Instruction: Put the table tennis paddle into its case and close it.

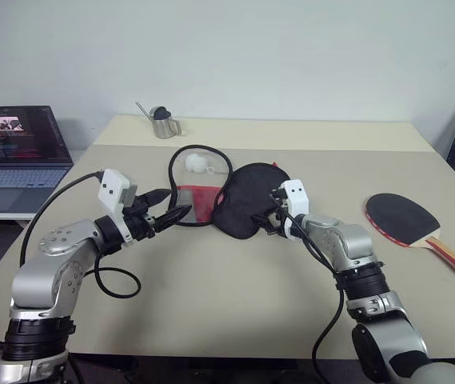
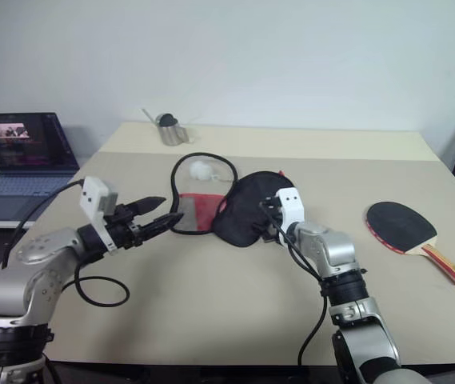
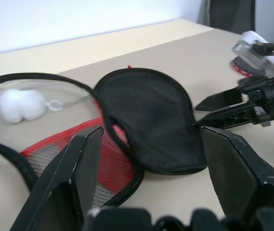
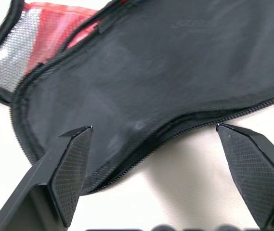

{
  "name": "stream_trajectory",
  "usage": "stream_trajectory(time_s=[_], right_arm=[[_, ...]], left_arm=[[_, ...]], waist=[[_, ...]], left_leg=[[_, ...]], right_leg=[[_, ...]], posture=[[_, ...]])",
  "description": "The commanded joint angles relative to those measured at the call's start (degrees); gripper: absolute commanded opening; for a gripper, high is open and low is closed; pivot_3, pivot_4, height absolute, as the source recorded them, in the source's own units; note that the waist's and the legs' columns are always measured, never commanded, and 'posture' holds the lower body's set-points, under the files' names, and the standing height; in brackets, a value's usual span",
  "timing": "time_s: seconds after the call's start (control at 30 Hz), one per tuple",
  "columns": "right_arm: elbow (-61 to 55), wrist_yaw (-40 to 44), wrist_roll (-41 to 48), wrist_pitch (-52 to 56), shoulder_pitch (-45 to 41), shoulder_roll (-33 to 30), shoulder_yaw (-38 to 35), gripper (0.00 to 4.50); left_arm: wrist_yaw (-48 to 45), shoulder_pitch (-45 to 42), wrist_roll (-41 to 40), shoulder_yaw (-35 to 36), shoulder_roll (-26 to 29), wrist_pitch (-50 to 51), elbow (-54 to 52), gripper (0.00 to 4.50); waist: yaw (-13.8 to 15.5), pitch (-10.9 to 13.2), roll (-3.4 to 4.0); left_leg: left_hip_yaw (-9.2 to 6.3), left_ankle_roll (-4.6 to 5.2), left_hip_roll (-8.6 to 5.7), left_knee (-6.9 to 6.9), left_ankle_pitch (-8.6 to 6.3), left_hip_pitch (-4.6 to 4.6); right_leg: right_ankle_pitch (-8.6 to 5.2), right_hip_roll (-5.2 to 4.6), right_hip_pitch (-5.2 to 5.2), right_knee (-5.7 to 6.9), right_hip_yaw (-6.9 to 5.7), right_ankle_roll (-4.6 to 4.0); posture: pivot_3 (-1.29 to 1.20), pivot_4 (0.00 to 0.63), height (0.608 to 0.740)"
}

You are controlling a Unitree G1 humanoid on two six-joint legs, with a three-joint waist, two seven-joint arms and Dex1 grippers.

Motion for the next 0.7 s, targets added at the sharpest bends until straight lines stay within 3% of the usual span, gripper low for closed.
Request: stream_trajectory(time_s=[0.03,0.43,0.53,0.7], right_arm=[[-0.53,-1.58,-0.99,0.27,-0.90,1.68,0.30,4.50],[9.16,-4.03,-2.49,-4.47,-4.47,6.69,-1.46,4.50],[10.16,-3.73,-2.87,-5.43,-4.72,6.74,-1.64,3.90],[8.57,-2.00,-2.34,-4.47,-3.89,6.69,-1.20,2.17]], left_arm=[[0.20,-1.86,-0.23,1.71,0.66,-1.21,0.31,3.48],[-0.24,-1.43,-0.02,0.98,0.52,-1.47,-0.33,3.48],[-0.55,-0.95,-0.10,0.99,0.65,-1.51,-0.82,3.52],[-2.59,0.19,-0.25,0.18,1.76,-1.34,-2.57,3.52]], waist=[[-0.01,0.00,0.00],[-0.38,-0.01,-0.01],[-0.46,0.00,-0.01],[-0.59,0.00,0.00]], left_leg=[[0.00,0.00,0.00,0.00,0.00,0.00],[0.01,0.00,0.05,0.01,0.00,0.05],[0.01,0.00,0.05,0.02,0.00,0.06],[0.03,0.00,0.06,-0.03,0.00,0.05]], right_leg=[[0.00,0.00,-0.01,0.00,0.00,0.00],[0.00,0.00,-0.01,0.08,0.02,0.00],[0.01,0.01,-0.01,0.09,0.02,0.00],[0.00,0.00,-0.02,0.05,0.03,0.00]], posture=[[0.00,0.150,0.740],[0.00,0.150,0.740],[0.00,0.150,0.740],[0.00,0.150,0.740]])
